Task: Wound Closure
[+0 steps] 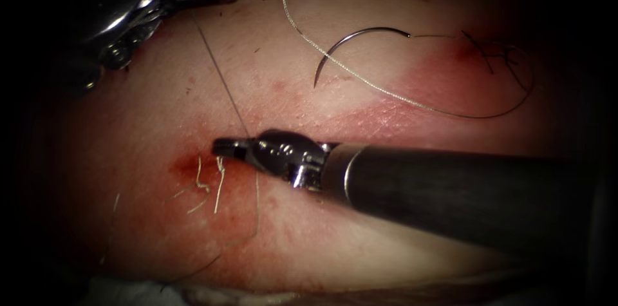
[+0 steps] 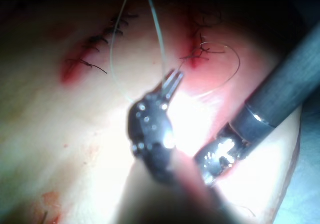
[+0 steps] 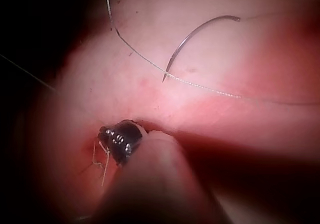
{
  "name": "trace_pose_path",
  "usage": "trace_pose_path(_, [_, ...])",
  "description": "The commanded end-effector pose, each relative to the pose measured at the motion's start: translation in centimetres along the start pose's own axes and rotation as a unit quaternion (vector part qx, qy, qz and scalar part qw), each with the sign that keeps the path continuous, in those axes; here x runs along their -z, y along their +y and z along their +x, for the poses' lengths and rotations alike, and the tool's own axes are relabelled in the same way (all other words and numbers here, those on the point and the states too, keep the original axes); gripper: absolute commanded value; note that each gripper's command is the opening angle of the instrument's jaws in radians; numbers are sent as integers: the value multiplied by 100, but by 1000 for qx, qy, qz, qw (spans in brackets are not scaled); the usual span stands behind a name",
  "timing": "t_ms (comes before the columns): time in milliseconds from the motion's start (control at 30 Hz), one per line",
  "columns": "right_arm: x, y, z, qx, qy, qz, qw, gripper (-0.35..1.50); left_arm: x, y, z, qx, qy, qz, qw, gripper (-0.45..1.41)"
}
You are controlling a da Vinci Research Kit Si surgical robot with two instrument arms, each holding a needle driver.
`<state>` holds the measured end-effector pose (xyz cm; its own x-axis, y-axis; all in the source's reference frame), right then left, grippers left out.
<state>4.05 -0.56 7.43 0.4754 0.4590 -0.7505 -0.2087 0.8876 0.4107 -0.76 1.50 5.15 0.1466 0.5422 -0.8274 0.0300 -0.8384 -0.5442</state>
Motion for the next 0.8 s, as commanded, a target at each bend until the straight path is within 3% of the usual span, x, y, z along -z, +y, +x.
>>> trace_pose_path(33, [1,2,1,5,6,-4,1000,-35,-3,-3,-6,0,0,-1,1000,-45])
trace_pose_path(200, [26,9,14,24,24,-18,999,-35,0,-9,-6,1,1,-4,1000,-45])
trace_pose_path(233, [27,9,14,24,25,-20,999,-16,0,-10,-6,1,1,-4,1000,-45])
trace_pose_path(267, [26,6,13,-20,17,-63,998,148,2,-13,-4,2,2,-6,1000,-45])
trace_pose_path(700, [92,-2,-19,-19,19,-26,999,148,34,-31,21,-11,-6,7,1000,-45])
trace_pose_path(800, [127,-4,-35,-21,14,-30,999,148,39,-44,21,-13,-8,12,1000,-45])
